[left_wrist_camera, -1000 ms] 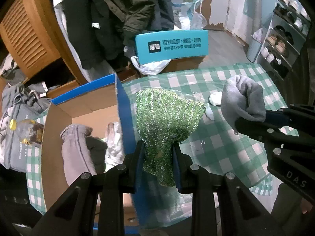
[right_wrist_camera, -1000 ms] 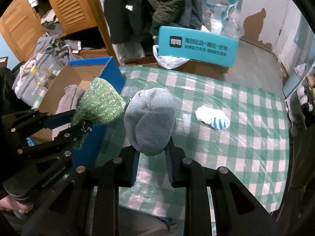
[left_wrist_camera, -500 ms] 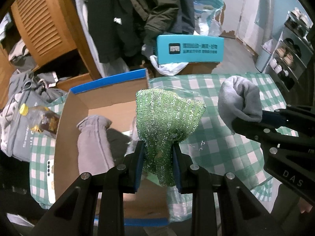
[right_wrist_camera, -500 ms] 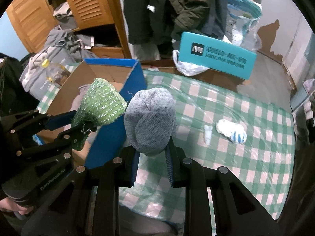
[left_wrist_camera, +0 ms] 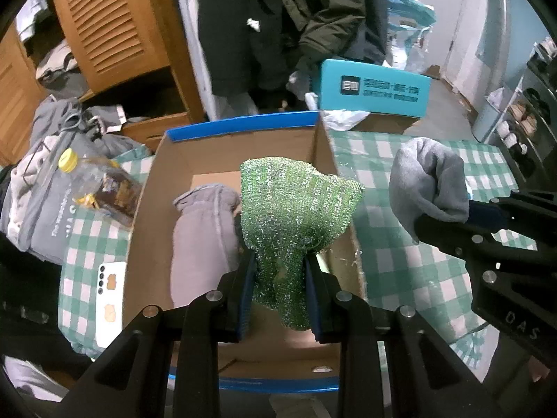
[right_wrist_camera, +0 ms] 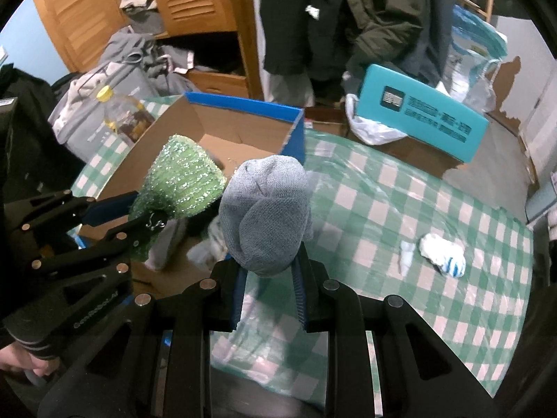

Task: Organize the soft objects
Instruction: 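Carry the green scrubber pad with the left tool while the right tool carries the grey sock to the box, then lower the scrubber pad and grey sock into the box and open both tools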

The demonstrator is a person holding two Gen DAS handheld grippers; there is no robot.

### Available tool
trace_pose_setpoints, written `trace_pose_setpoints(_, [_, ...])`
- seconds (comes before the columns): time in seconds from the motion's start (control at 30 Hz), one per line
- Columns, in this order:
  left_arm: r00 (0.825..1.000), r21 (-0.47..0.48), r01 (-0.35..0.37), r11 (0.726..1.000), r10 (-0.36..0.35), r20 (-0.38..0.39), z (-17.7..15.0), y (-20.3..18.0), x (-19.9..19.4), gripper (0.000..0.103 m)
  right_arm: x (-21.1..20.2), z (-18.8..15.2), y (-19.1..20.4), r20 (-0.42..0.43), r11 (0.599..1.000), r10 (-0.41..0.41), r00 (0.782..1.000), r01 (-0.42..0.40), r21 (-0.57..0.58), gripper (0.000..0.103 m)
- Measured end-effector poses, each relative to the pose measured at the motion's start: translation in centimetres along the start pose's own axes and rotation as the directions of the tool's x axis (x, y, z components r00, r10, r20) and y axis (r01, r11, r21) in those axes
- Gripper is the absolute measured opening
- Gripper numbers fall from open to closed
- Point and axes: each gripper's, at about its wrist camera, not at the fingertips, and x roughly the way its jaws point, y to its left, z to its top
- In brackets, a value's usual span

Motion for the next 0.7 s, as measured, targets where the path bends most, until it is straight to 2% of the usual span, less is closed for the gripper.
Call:
trace_pose_setpoints(0.37, [0.999,-0.038,-0.036,0.999,0.036,-0.012,-0.7,2.9,0.6,0.027,2.1,1.0,3.0,-0.035,0.999,0.029,0.999,-0.031,-0.043,0.022])
trace_pose_setpoints(0.7, [0.997,-0.071,-0.061,0.996,0.057,-0.053,-1.2,5.1,2.1,0.028,3.8,1.6,4.9,-0.070,0.996,0.052,0.996,-0.057,-0.070,0.022])
